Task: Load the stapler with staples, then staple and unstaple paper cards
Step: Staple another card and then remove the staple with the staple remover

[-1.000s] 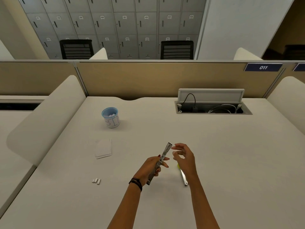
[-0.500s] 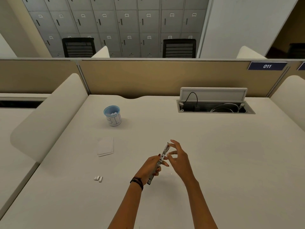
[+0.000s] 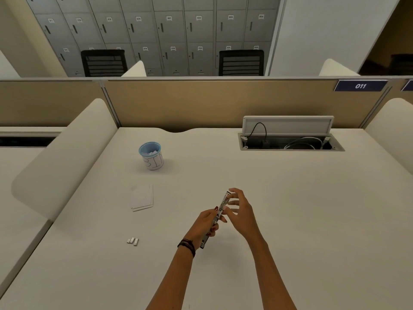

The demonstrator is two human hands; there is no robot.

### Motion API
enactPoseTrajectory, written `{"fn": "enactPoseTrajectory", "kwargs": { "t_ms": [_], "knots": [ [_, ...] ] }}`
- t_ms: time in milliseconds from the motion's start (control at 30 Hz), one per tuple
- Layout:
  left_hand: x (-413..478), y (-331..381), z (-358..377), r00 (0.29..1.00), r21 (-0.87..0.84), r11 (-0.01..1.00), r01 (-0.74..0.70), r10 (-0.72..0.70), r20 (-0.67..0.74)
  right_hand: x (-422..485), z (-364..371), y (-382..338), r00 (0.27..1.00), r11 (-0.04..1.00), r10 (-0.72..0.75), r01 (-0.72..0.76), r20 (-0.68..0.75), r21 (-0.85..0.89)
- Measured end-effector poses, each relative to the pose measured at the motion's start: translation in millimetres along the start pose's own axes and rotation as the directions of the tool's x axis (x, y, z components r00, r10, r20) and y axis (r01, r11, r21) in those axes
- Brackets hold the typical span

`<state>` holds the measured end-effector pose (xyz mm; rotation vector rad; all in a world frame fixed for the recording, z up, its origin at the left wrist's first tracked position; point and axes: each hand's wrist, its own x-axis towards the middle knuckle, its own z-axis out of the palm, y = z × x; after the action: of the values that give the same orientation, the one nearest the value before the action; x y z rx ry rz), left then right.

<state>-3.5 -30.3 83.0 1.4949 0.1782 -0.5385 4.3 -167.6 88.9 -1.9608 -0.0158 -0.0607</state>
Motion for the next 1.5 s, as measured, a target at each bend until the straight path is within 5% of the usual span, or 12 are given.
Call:
{"fn": "enactPoseTrajectory", "kwargs": {
  "t_ms": [667,1500],
  "knots": [
    [-2.2,1.3,7.9,0.998,0.025,0.999,0.040,-0.039,-0.052,-3.7,9.3,8.1,0.995,0.964,-0.096,0.095,0.007,-0.250],
    [-1.9,-2.9,4.1,0.993,-0.092,0.996,0.018,-0.029,-0.111,-16.6,20.4,-0.1,0.984,0.984,-0.177,0.177,0.010,-0.024]
  ]
}}
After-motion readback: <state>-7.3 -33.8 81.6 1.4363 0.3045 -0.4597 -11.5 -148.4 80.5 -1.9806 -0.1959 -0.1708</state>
